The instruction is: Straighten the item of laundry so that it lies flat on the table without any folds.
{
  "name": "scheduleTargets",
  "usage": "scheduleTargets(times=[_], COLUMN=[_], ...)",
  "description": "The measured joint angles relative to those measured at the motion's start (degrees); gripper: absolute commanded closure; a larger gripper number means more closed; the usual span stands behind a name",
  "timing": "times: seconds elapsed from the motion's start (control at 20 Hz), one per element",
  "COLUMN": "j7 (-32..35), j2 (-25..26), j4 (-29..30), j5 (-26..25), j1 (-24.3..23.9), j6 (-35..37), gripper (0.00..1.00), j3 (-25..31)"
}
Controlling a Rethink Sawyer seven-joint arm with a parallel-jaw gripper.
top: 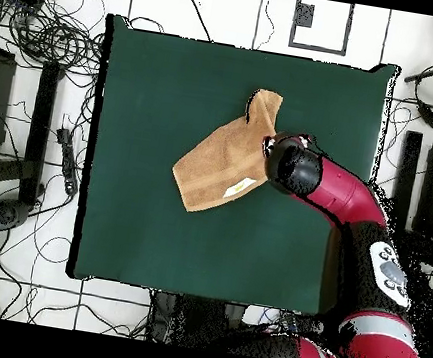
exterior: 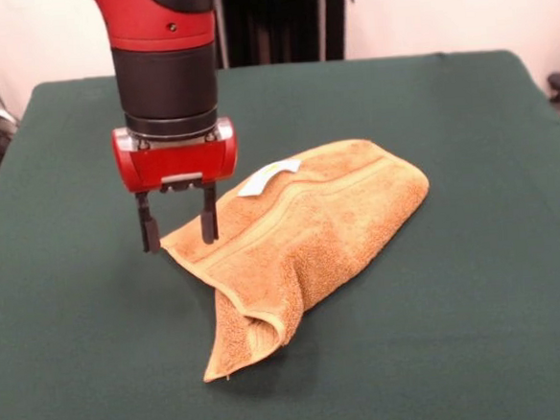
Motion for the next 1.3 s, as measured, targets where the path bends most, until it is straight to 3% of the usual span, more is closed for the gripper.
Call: scheduleTargets(times=[0.85,1.3], j7=[0.0,0.0], j2=[0.93,5.65], j4=[-3.74,-8.57], j5=[-0.04,-0.06], j1=[0.35,2.05], j6=[0.01,0.21], gripper=[0.0,0.0], j3=[-0.19,-0.64])
